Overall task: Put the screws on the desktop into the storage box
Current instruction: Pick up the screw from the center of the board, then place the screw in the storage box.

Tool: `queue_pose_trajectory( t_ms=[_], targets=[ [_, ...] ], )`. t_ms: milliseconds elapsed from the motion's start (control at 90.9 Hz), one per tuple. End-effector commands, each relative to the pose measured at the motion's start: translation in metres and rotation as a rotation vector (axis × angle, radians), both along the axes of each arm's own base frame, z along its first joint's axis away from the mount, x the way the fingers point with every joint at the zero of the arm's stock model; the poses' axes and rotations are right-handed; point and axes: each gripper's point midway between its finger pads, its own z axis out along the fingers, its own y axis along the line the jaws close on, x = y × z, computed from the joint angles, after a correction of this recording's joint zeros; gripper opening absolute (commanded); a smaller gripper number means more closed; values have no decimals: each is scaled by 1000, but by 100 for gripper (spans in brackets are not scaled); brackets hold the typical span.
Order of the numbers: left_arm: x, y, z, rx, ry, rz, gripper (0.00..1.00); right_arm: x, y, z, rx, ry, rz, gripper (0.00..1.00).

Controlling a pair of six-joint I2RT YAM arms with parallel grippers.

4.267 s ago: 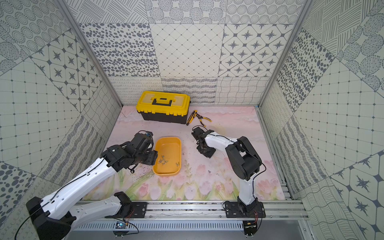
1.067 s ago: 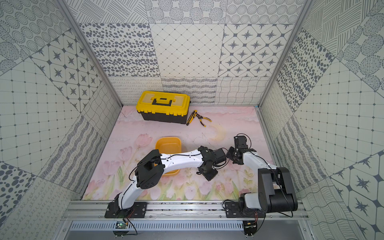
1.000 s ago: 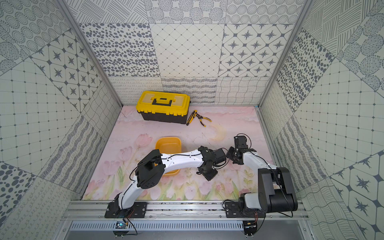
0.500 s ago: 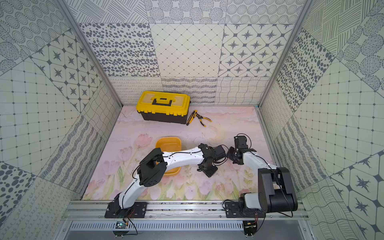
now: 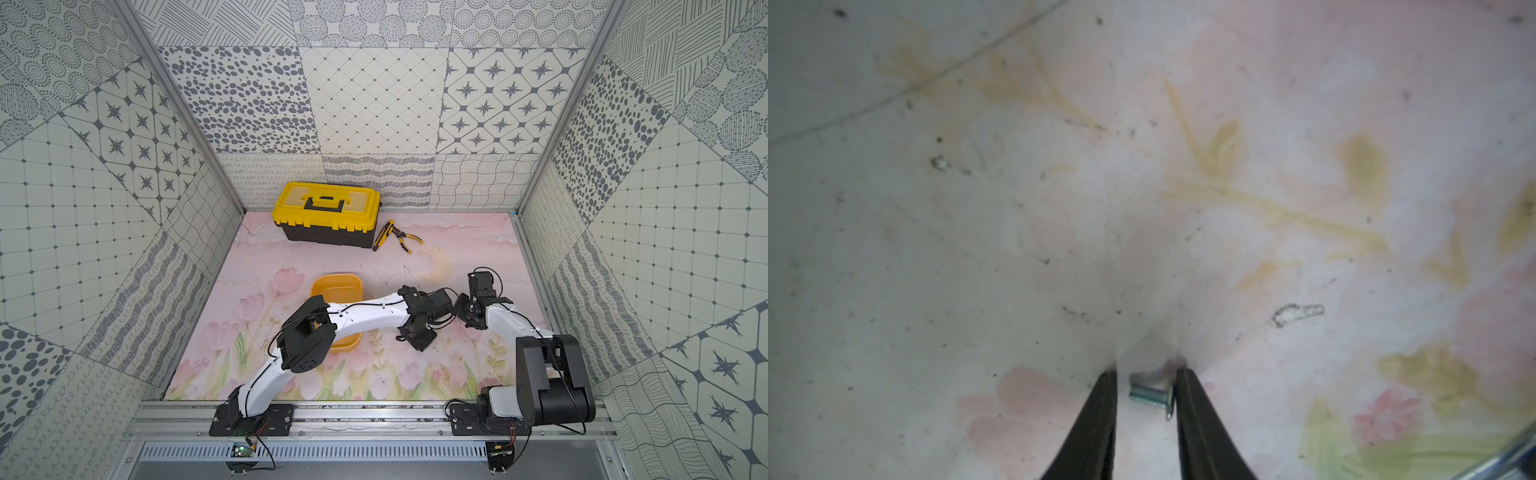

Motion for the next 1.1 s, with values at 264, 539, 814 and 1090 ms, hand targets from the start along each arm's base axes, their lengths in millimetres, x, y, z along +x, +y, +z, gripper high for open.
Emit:
queue_pose_trajectory(
  t_ms=[264, 539, 814, 1090],
  targets=[
    [-3, 21, -4, 30, 33, 26, 12, -1, 0, -2, 8, 6, 0, 52],
    [14, 14, 56, -61, -53, 46, 9, -1, 0, -3, 7, 10, 1, 52],
    [44, 83, 132, -78, -198, 153, 10, 0, 0, -2, 10, 8, 1, 52],
    [66, 215, 126, -85, -193, 510, 12, -1, 1, -2, 11, 8, 2, 52]
  ],
)
